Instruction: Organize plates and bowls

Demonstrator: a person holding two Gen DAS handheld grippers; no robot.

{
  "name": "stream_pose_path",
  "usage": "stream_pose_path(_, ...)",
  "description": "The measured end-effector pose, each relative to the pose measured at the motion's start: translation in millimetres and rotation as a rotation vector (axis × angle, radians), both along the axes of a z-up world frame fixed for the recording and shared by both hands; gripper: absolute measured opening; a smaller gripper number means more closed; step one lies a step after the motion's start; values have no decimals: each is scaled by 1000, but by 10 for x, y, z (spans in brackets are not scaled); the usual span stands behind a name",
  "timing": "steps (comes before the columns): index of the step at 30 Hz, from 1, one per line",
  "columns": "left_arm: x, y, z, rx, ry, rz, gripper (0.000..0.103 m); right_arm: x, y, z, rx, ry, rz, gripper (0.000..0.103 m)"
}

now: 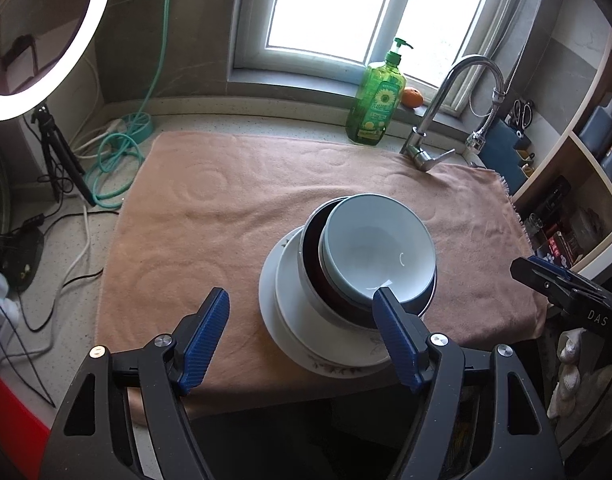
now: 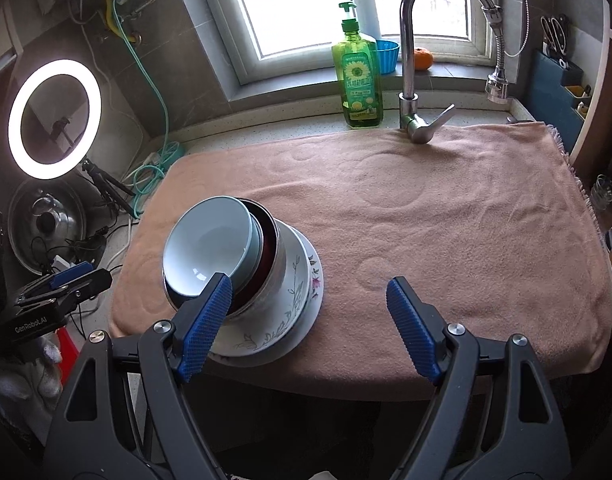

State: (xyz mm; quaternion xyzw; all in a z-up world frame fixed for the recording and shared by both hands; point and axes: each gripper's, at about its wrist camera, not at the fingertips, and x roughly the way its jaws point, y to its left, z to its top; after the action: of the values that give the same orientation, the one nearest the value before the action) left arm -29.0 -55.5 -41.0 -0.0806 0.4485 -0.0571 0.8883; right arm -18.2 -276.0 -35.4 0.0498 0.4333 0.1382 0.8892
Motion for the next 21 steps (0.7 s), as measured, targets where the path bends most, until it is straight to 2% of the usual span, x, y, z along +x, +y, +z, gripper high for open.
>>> stream_pose_path(10,-84,-82,-23,35,-13,4,74,-28,11,96,-57,-46,4,82)
stream_pose_path(21,-55,-55,6,15,-14,19,74,65,103,221,-77,-76,19,82)
